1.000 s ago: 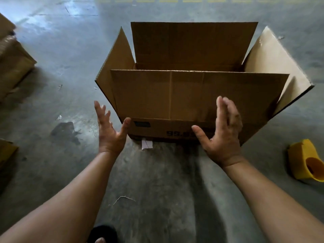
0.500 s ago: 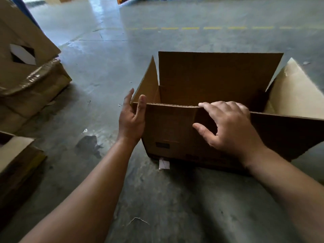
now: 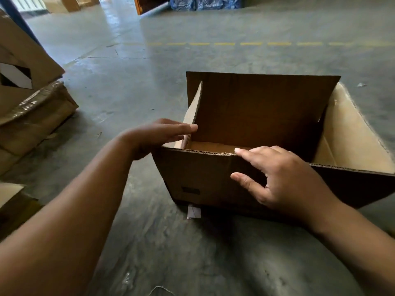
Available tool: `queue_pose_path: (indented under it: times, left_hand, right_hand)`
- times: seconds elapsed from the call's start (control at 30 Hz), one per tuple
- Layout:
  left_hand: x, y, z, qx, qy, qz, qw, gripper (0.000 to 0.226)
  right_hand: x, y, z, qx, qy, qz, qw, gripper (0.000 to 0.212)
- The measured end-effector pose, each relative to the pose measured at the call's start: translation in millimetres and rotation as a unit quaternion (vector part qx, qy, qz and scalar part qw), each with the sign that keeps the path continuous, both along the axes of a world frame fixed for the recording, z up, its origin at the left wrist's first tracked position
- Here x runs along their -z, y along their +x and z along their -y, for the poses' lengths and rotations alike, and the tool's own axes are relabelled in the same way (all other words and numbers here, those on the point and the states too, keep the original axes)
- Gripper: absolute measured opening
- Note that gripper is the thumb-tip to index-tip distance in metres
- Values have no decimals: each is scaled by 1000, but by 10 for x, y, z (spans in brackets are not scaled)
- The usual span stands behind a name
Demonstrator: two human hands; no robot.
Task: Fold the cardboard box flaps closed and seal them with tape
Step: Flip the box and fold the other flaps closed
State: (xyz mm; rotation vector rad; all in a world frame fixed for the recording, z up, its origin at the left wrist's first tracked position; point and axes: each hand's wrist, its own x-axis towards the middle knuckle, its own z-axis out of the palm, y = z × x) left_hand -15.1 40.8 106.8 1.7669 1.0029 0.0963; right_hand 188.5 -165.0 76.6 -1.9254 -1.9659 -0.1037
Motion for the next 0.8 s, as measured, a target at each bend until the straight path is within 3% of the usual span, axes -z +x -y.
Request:
queue_pose_path:
  times: [0.1,0.17,0.23,0.37,0.47,0.57,0.63,0.73,0.8]
  left_hand:
    - [-185,457,-20,90,115,-207,967,95]
    - [-161,790,39,140,186,-273,933,91]
    - [-25,1067,136,167,196,-280,925,88]
    - [367,1319,89,197,121,-354,906,66]
    - [456,1303,33,202,135,-396,885,60]
    - [499,1305,90,177,136,-394,892,55]
    - [495,1316,124,182,139,-391,891,53]
    - [389,1265,219,216,156,-398,878,78]
    - [398,1245,215,238,173,-400,868,101]
  right_hand:
    - [-59,38,-22,-2,-35,8,999,68]
    - [-88,56,-34,-5,-48,11,999,71]
    - [-138,69,-36,-11,-70,3,997,74]
    - [-318,320,10,5,-94,-55,994,75]
    - [-562,805,119,99,-53,-134,985,65]
    - [-660,1491,196,223,4,-220,950,53]
    - [-574,1911,191,279,17,-270,922,69]
    - [-263,2285,168,315,-25,-338,886,109]
    - [-84,2264,125,301,-67,-360,881,105]
